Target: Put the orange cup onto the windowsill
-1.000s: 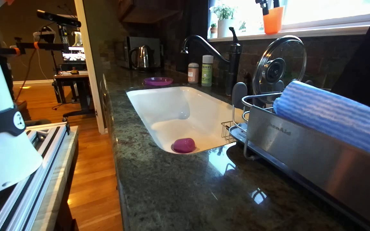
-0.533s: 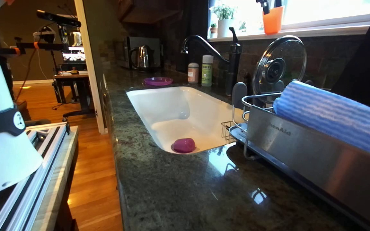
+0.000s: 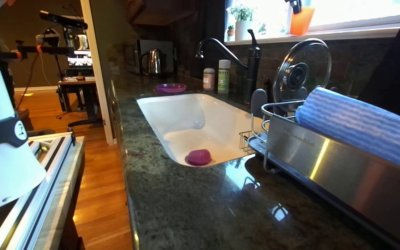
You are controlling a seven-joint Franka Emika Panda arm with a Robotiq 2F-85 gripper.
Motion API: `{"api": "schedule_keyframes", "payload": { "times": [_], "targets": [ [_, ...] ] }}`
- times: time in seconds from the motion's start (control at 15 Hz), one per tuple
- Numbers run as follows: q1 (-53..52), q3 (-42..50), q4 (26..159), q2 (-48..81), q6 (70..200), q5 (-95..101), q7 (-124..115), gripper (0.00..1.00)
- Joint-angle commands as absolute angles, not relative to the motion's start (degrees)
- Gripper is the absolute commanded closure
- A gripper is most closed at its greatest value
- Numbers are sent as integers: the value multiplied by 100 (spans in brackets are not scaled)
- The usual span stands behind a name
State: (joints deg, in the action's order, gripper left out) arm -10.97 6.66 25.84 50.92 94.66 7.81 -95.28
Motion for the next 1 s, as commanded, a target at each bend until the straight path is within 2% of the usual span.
{"api": "schedule_keyframes", "payload": {
  "times": [0.0,0.27,0.33,0.47,0.53,0.87,0.93],
  "targets": [
    [-1221,797,2580,5014,9715,967,-9640,100],
    [-1231,726,2544,4967,9648,890,-9560,99],
    [-1194,727,2544,4999,9709,885,-9528,96],
    [-1208,725,2544,4991,9709,886,-9528,96],
    [-1209,725,2544,4991,9709,886,-9528,99],
    [-1464,712,2547,4979,9708,930,-9625,99],
    [-1329,711,2547,4993,9709,890,-9527,96]
  ]
}}
